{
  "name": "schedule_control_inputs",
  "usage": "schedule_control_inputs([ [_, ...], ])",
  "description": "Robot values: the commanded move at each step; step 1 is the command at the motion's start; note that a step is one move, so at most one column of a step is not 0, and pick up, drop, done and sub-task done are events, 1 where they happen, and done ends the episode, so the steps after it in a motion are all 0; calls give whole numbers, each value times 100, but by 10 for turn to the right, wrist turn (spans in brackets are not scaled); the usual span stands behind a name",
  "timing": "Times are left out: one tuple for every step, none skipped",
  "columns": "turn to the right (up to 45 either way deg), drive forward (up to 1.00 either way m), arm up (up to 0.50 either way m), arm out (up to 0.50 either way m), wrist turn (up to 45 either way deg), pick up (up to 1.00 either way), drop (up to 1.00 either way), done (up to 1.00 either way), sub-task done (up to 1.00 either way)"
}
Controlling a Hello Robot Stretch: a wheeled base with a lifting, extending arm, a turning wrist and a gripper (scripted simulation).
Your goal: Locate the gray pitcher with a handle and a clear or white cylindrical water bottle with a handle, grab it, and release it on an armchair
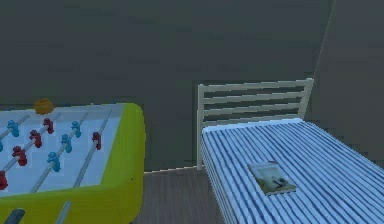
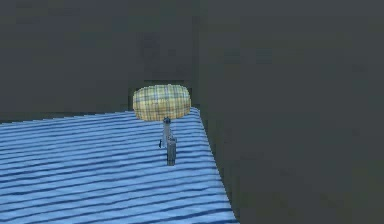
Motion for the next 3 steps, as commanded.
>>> schedule_control_inputs([
  [0, 0, 0, 48, 0, 0, 0, 0, 0],
  [0, 0, 0, 0, 450, 0, 0, 0, 0],
  [0, 0, 0, 0, 450, 0, 0, 0, 0],
])
